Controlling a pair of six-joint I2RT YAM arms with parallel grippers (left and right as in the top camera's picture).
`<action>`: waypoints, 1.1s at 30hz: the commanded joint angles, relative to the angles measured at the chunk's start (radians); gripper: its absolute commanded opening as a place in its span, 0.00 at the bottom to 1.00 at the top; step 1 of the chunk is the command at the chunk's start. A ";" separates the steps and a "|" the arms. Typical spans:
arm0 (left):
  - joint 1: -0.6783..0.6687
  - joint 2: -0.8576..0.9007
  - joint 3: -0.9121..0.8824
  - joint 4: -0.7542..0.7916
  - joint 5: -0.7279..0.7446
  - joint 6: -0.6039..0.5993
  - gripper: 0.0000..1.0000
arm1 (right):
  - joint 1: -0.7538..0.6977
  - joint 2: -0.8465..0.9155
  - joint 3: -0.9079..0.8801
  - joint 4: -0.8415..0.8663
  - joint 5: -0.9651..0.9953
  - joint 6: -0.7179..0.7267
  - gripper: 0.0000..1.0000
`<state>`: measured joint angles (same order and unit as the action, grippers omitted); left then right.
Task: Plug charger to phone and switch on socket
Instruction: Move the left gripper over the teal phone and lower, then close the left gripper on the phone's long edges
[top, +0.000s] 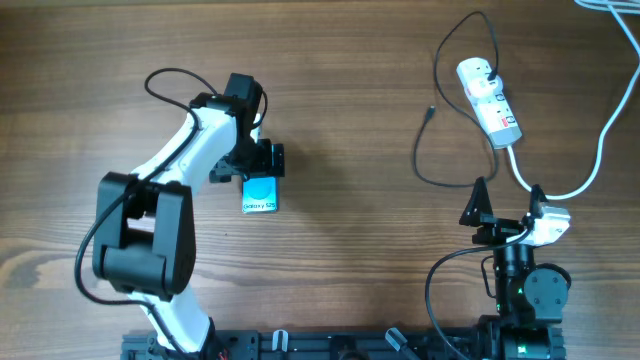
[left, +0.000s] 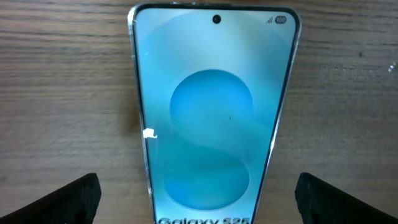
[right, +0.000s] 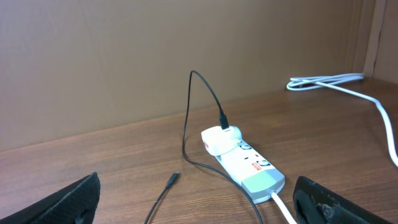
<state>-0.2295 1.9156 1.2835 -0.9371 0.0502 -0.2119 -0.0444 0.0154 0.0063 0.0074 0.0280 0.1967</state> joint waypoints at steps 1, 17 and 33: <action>-0.007 0.039 -0.008 0.009 0.031 -0.014 1.00 | 0.005 -0.012 -0.001 0.004 0.016 -0.011 1.00; -0.056 0.065 -0.008 0.051 0.019 -0.009 1.00 | 0.005 -0.012 -0.001 0.004 0.017 -0.011 1.00; -0.056 0.151 -0.049 0.077 -0.043 -0.085 1.00 | 0.005 -0.012 -0.001 0.004 0.017 -0.011 1.00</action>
<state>-0.2913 1.9926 1.2922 -0.8600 0.0322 -0.2844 -0.0444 0.0154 0.0063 0.0074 0.0280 0.1967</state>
